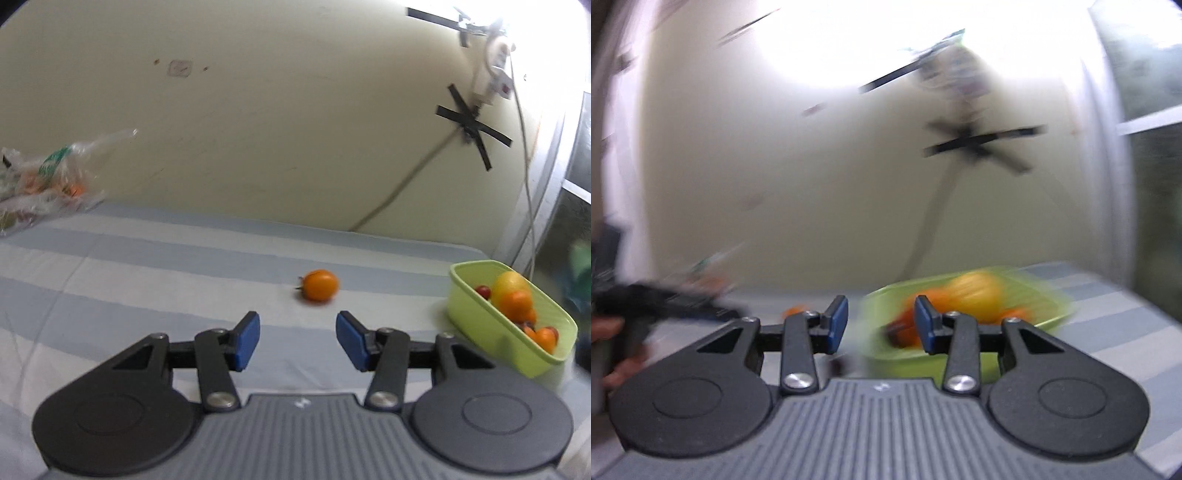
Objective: Organize fruits
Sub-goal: 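Move the left tool to the orange tomato while the right tool approaches the last dark tomato, then grasp the orange tomato with the left tool while the right tool grasps the dark tomato, then lower both held tomatoes into the basin and open both tools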
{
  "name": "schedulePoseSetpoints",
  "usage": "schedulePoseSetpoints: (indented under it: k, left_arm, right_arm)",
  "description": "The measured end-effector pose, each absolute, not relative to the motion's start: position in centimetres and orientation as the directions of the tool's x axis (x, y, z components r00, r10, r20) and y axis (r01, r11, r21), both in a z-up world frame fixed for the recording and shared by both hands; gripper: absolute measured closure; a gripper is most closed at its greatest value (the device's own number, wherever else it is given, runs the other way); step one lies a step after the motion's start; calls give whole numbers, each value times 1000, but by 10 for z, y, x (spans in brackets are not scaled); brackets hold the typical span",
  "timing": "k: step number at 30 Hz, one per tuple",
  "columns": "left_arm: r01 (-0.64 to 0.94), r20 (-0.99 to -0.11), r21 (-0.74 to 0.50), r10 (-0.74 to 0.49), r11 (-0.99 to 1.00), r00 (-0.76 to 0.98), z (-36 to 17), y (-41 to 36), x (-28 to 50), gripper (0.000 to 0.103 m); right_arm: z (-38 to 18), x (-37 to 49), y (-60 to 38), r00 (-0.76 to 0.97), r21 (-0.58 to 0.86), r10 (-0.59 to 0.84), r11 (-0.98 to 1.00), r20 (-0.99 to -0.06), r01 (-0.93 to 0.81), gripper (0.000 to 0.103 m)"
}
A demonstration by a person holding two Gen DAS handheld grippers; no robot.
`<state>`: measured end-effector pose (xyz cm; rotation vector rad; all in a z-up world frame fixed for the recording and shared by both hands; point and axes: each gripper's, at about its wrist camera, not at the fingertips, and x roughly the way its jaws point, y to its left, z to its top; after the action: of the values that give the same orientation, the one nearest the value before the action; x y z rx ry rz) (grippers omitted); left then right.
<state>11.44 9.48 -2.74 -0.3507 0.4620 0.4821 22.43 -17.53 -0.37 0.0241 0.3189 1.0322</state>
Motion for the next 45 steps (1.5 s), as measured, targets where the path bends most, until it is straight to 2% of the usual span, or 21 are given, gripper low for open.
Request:
schedulePoseSetpoints:
  k: [2,4,6,14,15,17,19,24,27,32,41,45]
  left_arm:
    - [-497,-496,-222,341,839,798,-28,103,121,48]
    - [-472,-496,-204,325,858,805,-29,107,133,47]
    - [-445,-497,-164,316,880,808,-29,107,151,47]
    - [-397,-550,-15,324,918,770,-44,110,208,48]
    - [-390,-570,-5,318,921,758,-47,111,214,49]
    - [-379,-609,-24,287,925,739,-51,114,222,64]
    - [-381,-604,-44,280,923,746,-52,116,220,65]
    - [-333,-603,-89,216,939,768,-49,107,206,66]
    - [-282,-599,-114,161,953,784,-47,89,189,66]
    - [-248,-573,-164,113,955,812,-40,65,155,66]
    - [-215,-557,-207,66,954,828,-41,25,97,66]
    - [-221,-557,-213,68,952,828,-40,11,82,70]
  right_arm:
    - [-8,217,-152,454,115,831,510,-320,-853,62]
    - [-13,219,-127,474,56,781,539,-406,-841,62]
    - [-17,227,-110,467,54,748,554,-472,-831,61]
    - [-30,237,-80,491,16,656,608,-573,-794,63]
    - [-30,238,-78,488,26,655,612,-577,-790,63]
    - [-32,236,-73,490,37,653,621,-578,-783,62]
    - [-32,236,-70,490,65,652,636,-578,-769,61]
    - [-31,238,-65,497,98,648,659,-577,-746,62]
    - [-31,243,-67,508,112,643,676,-573,-729,77]
    - [-30,232,-83,454,155,702,619,-549,-770,77]
    - [-29,180,-128,336,125,784,460,-522,-879,76]
    - [-27,167,-143,290,107,800,400,-524,-910,76]
